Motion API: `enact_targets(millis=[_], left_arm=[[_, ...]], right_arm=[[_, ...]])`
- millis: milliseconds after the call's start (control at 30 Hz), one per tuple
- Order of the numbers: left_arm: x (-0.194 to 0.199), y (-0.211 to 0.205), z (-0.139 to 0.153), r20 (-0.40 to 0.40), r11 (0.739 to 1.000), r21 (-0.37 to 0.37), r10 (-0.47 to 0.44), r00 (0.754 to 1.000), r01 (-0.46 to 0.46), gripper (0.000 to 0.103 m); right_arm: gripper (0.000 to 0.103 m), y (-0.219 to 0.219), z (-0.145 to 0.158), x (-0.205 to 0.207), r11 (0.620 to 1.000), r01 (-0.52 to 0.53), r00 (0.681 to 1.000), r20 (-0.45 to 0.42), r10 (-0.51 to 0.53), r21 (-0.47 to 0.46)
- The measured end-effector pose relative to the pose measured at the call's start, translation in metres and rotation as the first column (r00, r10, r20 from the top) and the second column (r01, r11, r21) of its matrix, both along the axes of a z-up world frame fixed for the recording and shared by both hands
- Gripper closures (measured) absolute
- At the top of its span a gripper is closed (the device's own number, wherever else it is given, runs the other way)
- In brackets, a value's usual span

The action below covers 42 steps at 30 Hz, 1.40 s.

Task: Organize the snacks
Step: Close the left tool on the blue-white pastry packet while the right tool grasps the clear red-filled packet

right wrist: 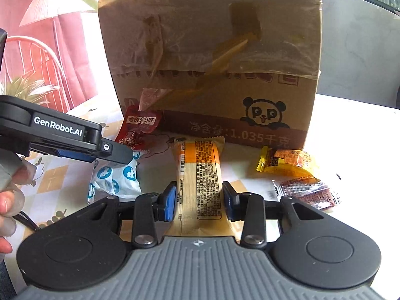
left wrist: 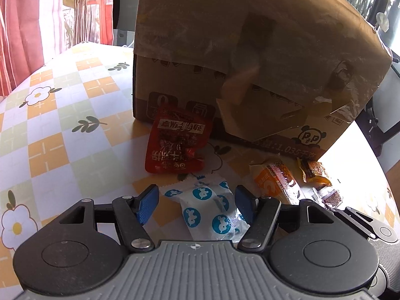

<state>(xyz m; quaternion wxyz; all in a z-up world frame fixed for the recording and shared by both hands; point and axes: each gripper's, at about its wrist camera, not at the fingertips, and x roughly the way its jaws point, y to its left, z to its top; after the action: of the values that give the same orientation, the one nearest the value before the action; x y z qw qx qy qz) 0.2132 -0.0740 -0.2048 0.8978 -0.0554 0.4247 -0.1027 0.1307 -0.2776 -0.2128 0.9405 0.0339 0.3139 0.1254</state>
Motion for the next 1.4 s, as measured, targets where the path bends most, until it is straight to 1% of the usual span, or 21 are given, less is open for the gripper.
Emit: enact_targets(millis=[167,233,333,433,500,533,633,767,833,1067,1267,1367,1400], left_arm=[[-0.002,-0.011,-0.006,0.013,0.999,0.030,0.010,1.000,-0.011,0.030],[-0.003,-0.010,-0.011,-0.012,1.000,0.021,0.006,1.000,-0.006,0.030],[-0.009,-0.012,-0.013,0.012,0.999,0.040,-0.003,1.000,0.002,0.030],[-0.010,-0.009,-0.012,0.018,1.000,0.026,-0.006,1.000,0.006,0.031],[-0.011,-0.005,-0.011,0.026,1.000,0.011,-0.008,1.000,0.008,0.042],[-0.012,-0.004,-0.011,0.031,1.000,0.008,-0.013,0.999,0.013,0.053],[-0.018,0.001,-0.011,0.057,0.999,-0.004,-0.035,0.998,0.035,0.056],[-0.027,0.007,-0.012,0.078,0.997,0.001,-0.072,0.994,0.072,0.056],[-0.029,0.011,-0.014,0.079,0.997,-0.007,-0.072,0.994,0.073,0.056],[-0.030,0.012,-0.016,0.094,0.997,-0.003,-0.071,0.993,0.072,0.055],[-0.030,0.014,-0.016,0.095,0.997,-0.019,-0.072,0.993,0.075,0.056],[-0.030,0.015,-0.016,0.096,0.997,-0.025,-0.071,0.993,0.074,0.056],[-0.030,0.015,-0.016,0.097,0.997,-0.027,-0.071,0.993,0.074,0.056]], right_arm=[[0.064,0.001,-0.001,0.002,1.000,-0.015,1.000,0.000,0.015,-0.003],[0.064,0.002,-0.001,0.002,1.000,-0.018,1.000,0.003,0.018,-0.009],[0.064,0.003,-0.002,0.002,1.000,-0.018,1.000,0.005,0.018,-0.010],[0.063,0.003,-0.002,0.001,1.000,-0.019,1.000,0.004,0.019,-0.011],[0.063,0.004,-0.002,0.000,1.000,-0.021,1.000,0.005,0.021,-0.019],[0.063,0.005,-0.002,0.000,1.000,-0.021,1.000,0.005,0.021,-0.022],[0.063,0.004,-0.003,0.001,1.000,-0.023,1.000,0.002,0.023,-0.018],[0.061,-0.003,-0.004,0.003,0.999,-0.022,1.000,-0.017,0.023,0.025],[0.061,-0.004,-0.004,0.003,0.999,-0.018,1.000,-0.020,0.018,0.036],[0.061,0.000,-0.004,0.004,1.000,-0.018,1.000,-0.020,0.019,0.019],[0.061,0.000,-0.004,0.004,1.000,-0.018,1.000,-0.020,0.019,0.015],[0.060,0.000,-0.004,0.004,1.000,-0.019,1.000,-0.021,0.020,0.015],[0.056,0.000,-0.004,0.004,1.000,-0.016,1.000,-0.022,0.017,0.012]])
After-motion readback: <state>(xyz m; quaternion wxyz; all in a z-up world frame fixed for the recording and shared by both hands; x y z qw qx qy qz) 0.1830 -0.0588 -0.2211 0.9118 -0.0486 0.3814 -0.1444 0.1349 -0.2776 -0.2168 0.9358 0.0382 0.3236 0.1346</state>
